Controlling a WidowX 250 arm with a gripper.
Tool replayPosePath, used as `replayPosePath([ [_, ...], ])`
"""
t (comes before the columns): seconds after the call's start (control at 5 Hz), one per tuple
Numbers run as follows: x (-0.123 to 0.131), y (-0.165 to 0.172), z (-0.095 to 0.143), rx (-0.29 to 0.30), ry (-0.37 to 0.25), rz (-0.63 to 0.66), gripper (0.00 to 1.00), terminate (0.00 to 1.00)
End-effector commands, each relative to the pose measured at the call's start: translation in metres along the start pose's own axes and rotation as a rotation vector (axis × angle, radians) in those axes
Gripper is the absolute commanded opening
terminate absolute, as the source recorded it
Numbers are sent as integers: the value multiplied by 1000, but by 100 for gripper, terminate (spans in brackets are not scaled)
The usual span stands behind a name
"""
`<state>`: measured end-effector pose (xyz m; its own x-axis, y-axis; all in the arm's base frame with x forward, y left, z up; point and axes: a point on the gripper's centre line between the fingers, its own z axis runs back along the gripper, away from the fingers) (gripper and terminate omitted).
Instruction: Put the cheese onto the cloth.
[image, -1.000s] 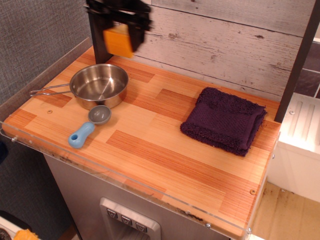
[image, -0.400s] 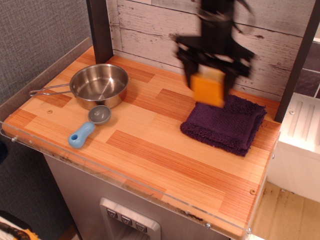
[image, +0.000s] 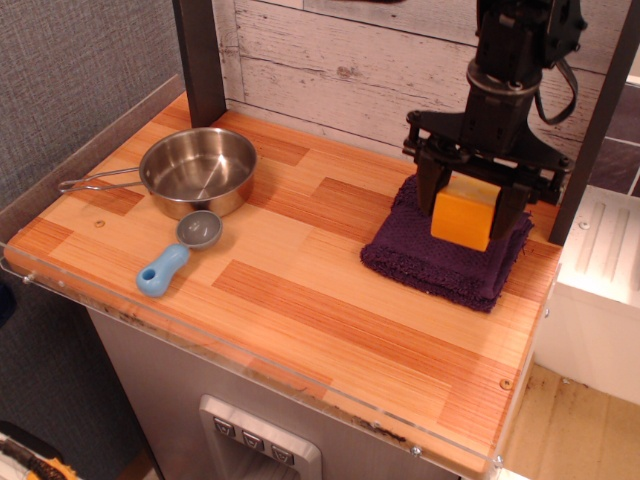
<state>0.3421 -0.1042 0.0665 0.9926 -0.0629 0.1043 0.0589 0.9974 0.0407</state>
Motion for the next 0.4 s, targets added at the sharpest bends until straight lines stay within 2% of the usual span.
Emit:
replayPosePath([
  [0.0,6,15,11,13,-52,16,0,0],
  [0.2,7,13,4,9,-32,-6,0,0],
])
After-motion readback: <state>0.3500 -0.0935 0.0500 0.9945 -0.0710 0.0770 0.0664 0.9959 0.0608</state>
